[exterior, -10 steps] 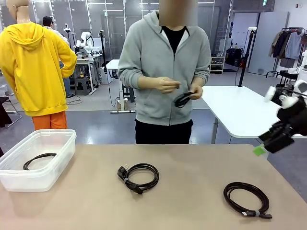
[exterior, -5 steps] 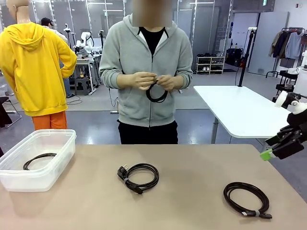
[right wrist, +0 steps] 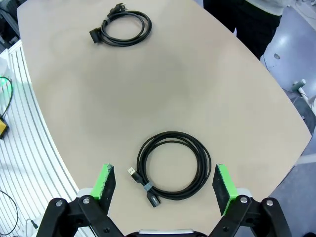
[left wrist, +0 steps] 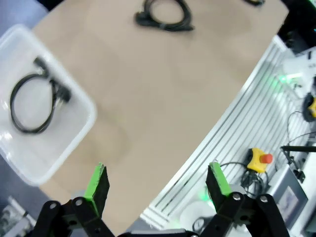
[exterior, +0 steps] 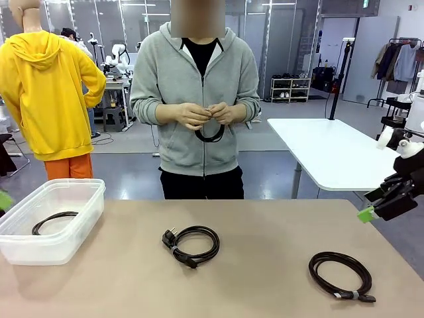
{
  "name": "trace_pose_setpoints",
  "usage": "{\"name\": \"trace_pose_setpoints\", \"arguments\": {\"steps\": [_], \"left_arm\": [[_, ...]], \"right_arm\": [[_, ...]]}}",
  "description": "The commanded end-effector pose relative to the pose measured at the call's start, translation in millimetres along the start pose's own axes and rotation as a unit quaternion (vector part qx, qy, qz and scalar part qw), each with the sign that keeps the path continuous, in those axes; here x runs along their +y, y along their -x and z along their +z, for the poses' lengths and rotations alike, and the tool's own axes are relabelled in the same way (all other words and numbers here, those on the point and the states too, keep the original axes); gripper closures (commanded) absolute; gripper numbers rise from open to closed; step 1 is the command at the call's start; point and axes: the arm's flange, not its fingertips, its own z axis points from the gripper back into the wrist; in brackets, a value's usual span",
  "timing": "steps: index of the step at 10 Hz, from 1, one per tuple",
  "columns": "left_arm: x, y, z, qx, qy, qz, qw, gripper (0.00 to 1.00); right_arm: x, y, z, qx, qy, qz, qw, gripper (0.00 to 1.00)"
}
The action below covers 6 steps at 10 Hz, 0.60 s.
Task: Organize and store the cables.
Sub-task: Place the Power Cable into the Organizing box.
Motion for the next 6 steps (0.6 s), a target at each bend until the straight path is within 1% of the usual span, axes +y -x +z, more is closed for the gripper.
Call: {"name": "trace_pose_setpoints", "arguments": {"steps": [1,3,4,5,6], "left_arm": [[-21,-52,-56,-0.020,0.049,-0.026,0.998,0.00],[-51,-99,-118,0.034,-0.003,-0.029,0.999,0.00],[-69,-122,-145,0.006,0.019,-0.052,0.998,0.00],[-84,-140,-170,0.013,0.022,-0.060,0.998,0.00],[-97,-152,-191,0.023,0.023,-0.055,0.998,0.00]], "right_arm": [[-2,-2,0,-0.002,0.001,-0.006,1.000,0.00],[-2,-2,0,-0.002,0.001,-0.006,1.000,0.00],[-2,-2,0,-0.002,0.001,-0.006,1.000,0.00],[-2,-2,0,-0.002,0.001,-0.006,1.000,0.00],[-2,-2,0,-0.002,0.001,-0.006,1.000,0.00]]}}
